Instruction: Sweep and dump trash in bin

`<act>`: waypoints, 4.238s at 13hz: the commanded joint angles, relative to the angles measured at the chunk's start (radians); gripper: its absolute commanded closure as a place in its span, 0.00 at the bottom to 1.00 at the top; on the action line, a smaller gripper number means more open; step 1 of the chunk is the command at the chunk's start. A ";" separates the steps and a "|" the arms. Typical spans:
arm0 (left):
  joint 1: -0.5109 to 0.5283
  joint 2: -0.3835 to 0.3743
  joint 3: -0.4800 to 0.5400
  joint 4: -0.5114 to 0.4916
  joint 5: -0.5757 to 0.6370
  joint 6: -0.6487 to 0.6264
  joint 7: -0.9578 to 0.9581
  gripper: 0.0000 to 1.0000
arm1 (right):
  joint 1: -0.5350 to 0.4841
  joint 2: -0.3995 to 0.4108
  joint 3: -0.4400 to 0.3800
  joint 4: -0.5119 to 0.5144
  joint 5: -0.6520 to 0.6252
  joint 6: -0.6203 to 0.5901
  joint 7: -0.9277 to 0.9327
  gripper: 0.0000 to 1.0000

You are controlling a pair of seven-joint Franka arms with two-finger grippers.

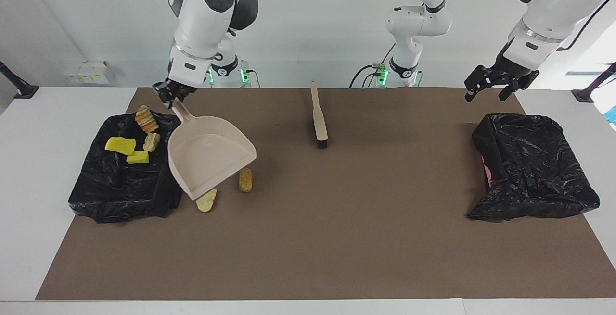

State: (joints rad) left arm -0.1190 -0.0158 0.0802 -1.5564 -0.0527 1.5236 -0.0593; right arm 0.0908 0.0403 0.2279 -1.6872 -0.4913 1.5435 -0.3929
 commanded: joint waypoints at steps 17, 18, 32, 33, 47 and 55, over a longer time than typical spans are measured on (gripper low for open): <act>0.182 -0.010 -0.169 0.010 0.019 -0.030 0.050 0.00 | 0.319 0.739 0.013 0.673 0.367 0.164 1.058 1.00; 0.199 -0.012 -0.189 0.009 0.016 -0.030 0.044 0.00 | 0.319 0.742 0.011 0.673 0.390 0.191 1.066 1.00; 0.191 -0.062 -0.206 -0.085 0.039 -0.002 0.059 0.00 | 0.310 0.774 0.027 0.647 0.369 0.202 0.965 0.64; 0.194 -0.062 -0.204 -0.085 0.039 -0.005 0.062 0.00 | 0.307 0.767 0.027 0.647 0.369 0.195 0.967 0.61; 0.208 -0.061 -0.186 -0.071 0.037 0.000 0.053 0.00 | 0.277 0.123 0.030 0.053 0.532 0.119 0.967 0.25; 0.193 -0.056 -0.194 -0.065 0.028 0.021 0.052 0.00 | 0.360 -0.102 0.031 -0.370 0.689 0.319 0.983 0.09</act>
State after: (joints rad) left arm 0.0750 -0.0556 -0.1019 -1.6051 -0.0315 1.5150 -0.0116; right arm 0.4177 -0.0048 0.2600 -1.9699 0.1607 1.8216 0.5977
